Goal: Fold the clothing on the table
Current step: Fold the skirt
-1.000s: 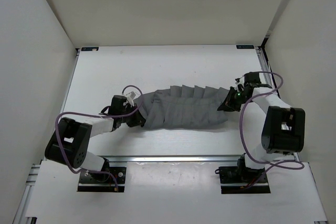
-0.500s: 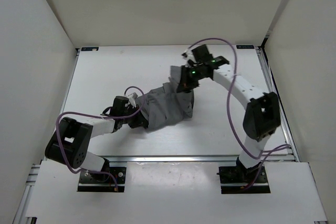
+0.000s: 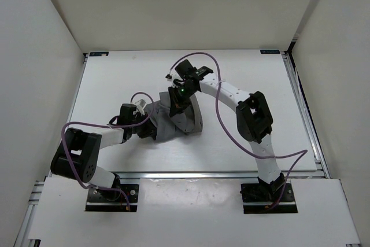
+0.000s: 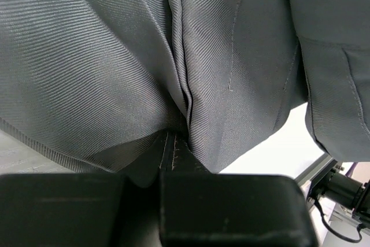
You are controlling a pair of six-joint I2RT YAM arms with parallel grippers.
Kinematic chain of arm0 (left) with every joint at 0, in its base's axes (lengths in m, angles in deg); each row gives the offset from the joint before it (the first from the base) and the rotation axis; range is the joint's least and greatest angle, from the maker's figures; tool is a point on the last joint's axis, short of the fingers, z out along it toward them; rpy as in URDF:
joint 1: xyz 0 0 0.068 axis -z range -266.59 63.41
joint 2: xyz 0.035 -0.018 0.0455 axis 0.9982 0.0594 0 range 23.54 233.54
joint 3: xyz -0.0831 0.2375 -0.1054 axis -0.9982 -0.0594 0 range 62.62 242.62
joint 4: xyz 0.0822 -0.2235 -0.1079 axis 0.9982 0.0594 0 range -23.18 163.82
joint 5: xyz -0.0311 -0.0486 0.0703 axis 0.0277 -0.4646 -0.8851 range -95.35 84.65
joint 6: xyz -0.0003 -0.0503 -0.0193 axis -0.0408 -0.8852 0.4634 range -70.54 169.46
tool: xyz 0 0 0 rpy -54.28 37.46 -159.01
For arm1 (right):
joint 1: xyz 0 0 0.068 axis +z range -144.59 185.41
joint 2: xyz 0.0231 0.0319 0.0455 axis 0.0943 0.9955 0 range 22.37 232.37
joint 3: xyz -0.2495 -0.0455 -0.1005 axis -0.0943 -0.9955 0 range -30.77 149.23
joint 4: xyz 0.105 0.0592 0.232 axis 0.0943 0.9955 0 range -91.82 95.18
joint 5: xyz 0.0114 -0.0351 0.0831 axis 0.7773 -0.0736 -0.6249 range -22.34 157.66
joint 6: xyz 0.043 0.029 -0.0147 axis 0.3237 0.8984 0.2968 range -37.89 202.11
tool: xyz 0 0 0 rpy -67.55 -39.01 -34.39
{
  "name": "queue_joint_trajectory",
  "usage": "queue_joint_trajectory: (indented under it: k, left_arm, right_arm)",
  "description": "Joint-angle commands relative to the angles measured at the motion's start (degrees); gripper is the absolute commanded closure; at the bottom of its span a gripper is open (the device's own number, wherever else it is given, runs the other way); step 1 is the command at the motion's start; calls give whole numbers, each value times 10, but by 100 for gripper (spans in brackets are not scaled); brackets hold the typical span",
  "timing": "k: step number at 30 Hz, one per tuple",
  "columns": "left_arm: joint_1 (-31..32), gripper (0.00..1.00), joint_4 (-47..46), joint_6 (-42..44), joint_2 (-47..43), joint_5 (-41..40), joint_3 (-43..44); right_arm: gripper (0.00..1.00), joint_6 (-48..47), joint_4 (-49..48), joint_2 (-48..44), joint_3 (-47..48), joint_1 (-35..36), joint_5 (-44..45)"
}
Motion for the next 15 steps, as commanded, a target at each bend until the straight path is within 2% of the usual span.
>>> queue_joint_trajectory:
  k: [1,8,15]
  left_arm:
    - [-2,100,-9,3,-5,-4,12]
    - [-3,100,-9,-2,-8,0,4]
    - [-9,100,-13,-1,-8,1,-1]
  right_arm:
    - [100,3,-3,17,47,7,-34]
    - [100,27,-30,61,83,12,-68]
    - [100,25,-67,72,68,13,-119]
